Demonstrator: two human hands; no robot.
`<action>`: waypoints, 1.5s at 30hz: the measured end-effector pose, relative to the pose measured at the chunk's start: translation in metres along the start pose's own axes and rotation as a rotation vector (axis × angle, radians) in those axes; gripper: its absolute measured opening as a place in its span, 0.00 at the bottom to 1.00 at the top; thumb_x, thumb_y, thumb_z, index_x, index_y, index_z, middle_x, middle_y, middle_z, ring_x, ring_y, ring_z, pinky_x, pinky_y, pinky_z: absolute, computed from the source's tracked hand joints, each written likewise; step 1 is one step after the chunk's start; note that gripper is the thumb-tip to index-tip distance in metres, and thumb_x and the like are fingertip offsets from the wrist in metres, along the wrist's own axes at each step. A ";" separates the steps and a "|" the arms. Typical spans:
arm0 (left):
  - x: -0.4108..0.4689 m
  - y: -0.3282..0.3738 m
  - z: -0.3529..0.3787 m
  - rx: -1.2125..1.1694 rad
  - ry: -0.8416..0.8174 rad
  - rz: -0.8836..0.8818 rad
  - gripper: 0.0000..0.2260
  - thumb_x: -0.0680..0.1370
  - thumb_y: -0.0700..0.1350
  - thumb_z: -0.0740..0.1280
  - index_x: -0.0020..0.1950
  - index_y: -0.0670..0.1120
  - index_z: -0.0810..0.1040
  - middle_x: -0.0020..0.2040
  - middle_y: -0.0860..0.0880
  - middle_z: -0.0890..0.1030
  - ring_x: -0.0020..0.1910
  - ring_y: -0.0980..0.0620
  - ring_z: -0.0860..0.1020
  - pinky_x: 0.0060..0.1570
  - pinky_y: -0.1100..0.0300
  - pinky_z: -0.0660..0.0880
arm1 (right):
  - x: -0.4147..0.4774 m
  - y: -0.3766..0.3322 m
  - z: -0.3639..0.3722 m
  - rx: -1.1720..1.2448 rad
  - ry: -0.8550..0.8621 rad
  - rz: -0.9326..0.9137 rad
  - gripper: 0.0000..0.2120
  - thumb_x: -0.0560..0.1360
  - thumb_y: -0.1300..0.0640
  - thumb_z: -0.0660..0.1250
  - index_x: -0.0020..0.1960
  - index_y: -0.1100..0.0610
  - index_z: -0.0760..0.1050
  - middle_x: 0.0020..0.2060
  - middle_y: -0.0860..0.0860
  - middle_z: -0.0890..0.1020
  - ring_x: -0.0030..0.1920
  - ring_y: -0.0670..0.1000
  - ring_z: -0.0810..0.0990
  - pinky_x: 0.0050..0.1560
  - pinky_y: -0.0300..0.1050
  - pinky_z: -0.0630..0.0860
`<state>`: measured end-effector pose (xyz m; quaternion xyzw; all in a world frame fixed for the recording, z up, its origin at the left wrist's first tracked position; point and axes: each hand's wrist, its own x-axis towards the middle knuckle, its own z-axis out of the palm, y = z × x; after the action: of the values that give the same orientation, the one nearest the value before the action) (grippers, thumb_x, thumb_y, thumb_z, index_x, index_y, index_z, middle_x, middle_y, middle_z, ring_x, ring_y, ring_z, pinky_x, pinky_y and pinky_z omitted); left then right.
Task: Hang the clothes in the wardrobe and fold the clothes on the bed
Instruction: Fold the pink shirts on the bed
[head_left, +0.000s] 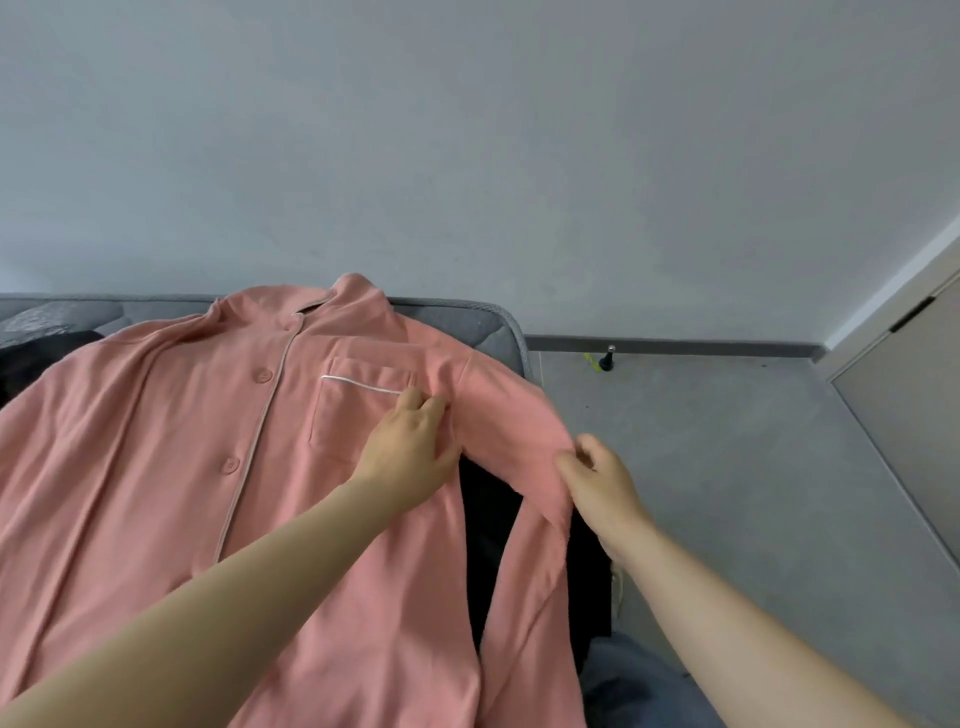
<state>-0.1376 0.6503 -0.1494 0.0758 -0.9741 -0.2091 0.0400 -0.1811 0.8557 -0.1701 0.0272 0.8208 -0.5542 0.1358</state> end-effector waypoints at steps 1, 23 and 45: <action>0.001 -0.002 0.004 0.013 0.011 -0.008 0.21 0.76 0.51 0.65 0.68 0.46 0.70 0.57 0.47 0.71 0.57 0.45 0.74 0.51 0.54 0.72 | 0.006 -0.005 -0.007 0.078 0.064 0.002 0.11 0.75 0.61 0.62 0.35 0.55 0.64 0.29 0.48 0.65 0.31 0.46 0.63 0.32 0.42 0.62; 0.010 -0.001 0.033 0.491 -0.155 0.183 0.35 0.77 0.68 0.52 0.79 0.53 0.46 0.66 0.50 0.67 0.56 0.49 0.77 0.51 0.56 0.73 | 0.064 -0.048 -0.143 -0.787 -0.220 0.003 0.21 0.70 0.45 0.73 0.28 0.55 0.68 0.25 0.49 0.68 0.27 0.50 0.66 0.30 0.43 0.60; 0.014 0.028 0.031 0.502 -0.352 -0.082 0.35 0.77 0.64 0.56 0.78 0.58 0.44 0.69 0.47 0.63 0.66 0.45 0.70 0.61 0.53 0.70 | 0.018 -0.050 -0.234 -0.219 0.090 0.023 0.11 0.71 0.58 0.65 0.30 0.54 0.72 0.23 0.46 0.72 0.28 0.49 0.69 0.32 0.41 0.64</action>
<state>-0.1583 0.6855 -0.1656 0.0849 -0.9834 0.0265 -0.1579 -0.2536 1.0497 -0.0483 0.0465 0.8813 -0.4578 0.1076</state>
